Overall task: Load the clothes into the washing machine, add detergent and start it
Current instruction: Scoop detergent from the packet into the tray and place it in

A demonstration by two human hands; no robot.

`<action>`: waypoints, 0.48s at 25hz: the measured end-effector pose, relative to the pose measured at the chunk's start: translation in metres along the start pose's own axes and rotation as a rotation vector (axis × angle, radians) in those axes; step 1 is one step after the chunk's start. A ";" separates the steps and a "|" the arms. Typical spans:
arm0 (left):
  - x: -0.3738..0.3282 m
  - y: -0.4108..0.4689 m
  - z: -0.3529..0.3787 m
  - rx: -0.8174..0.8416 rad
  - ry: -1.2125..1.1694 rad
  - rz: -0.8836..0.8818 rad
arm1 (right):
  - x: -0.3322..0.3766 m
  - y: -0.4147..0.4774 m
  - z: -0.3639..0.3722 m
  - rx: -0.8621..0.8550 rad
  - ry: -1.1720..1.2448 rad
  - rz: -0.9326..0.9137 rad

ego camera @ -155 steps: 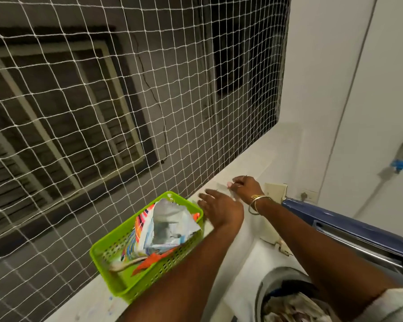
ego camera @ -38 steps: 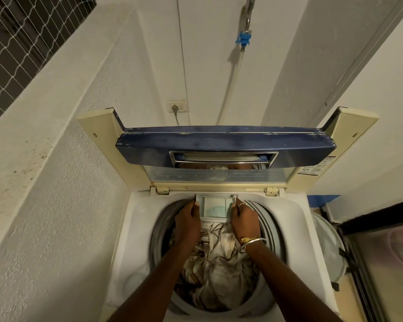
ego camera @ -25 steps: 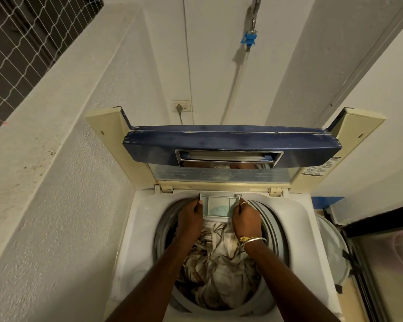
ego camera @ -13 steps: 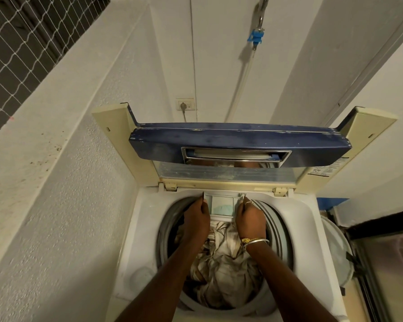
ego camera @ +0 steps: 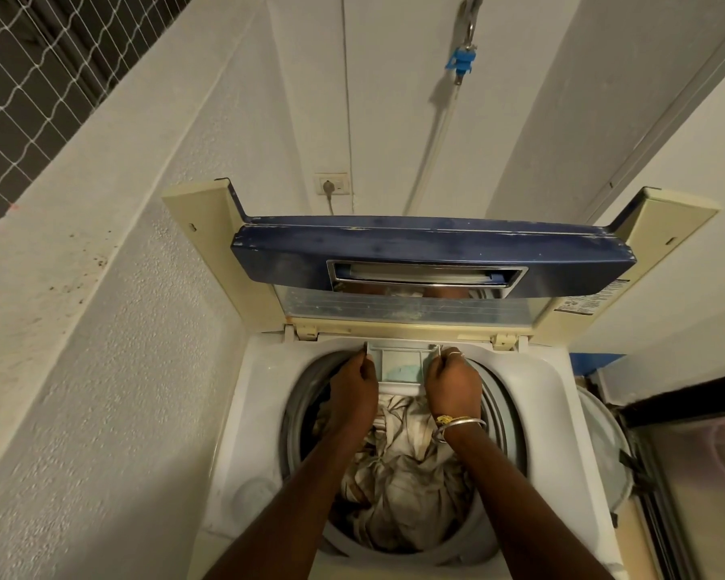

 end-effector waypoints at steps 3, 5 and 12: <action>-0.003 0.003 -0.002 0.021 -0.015 0.003 | 0.000 0.004 0.000 0.021 -0.024 0.005; -0.003 0.005 -0.002 0.027 -0.022 -0.002 | 0.000 0.007 0.001 0.032 -0.040 0.008; 0.001 0.008 0.000 0.038 -0.069 -0.031 | 0.001 0.009 0.000 0.043 -0.056 0.019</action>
Point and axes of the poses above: each hand's wrist, its own y-axis towards the middle knuckle, its own z-axis out of the palm, x = y × z, the point moved 7 cm from there along y, towards the middle knuckle, and after that the axes turned 4 degrees about -x, right-handed, at the moved point
